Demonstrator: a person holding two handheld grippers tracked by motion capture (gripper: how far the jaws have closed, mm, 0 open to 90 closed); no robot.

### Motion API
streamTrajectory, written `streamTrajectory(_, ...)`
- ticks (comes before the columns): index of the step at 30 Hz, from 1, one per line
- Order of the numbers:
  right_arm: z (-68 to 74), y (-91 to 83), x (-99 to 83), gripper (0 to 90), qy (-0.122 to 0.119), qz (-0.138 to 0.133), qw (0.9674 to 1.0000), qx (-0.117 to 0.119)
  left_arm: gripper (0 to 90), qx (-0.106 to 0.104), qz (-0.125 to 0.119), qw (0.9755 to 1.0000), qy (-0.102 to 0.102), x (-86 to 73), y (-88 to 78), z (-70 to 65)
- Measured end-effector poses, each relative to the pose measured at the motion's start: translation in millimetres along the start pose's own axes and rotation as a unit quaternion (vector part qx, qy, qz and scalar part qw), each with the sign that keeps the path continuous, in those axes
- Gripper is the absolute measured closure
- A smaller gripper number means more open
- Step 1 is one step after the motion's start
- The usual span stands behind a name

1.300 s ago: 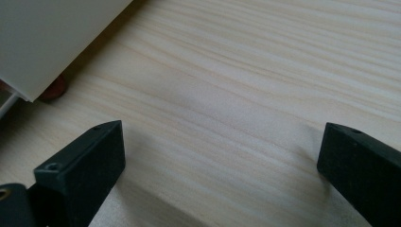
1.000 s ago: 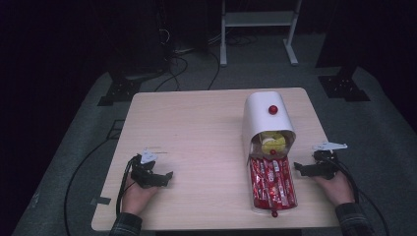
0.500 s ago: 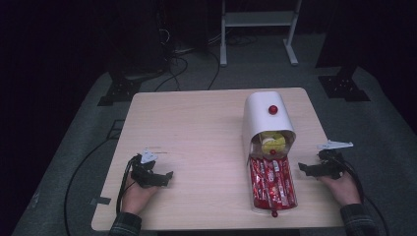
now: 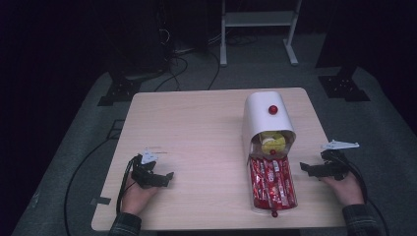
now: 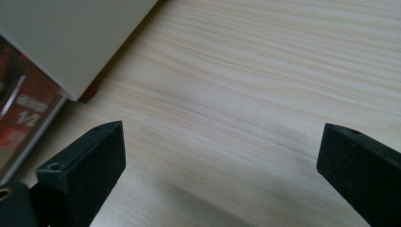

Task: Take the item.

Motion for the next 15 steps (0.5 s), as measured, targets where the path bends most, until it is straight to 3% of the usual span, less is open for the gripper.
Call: streamTrajectory(15, 22.0, -21.0, 14.7, 1.5, 0.005, -0.036, 0.9991, 0.022, 0.0, 0.000, 0.000, 1.0000, 0.000, 0.0, 0.0, 0.0)
Point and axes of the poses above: each handheld gripper's, and its own axes: y roughly forward along the jaws, x roughly out of its top, z roughly to its left, the point moved 6 cm from there along y, roughly forward along the jaws, and after that the axes turned 10 degrees about -z, right-handed, at the moved point
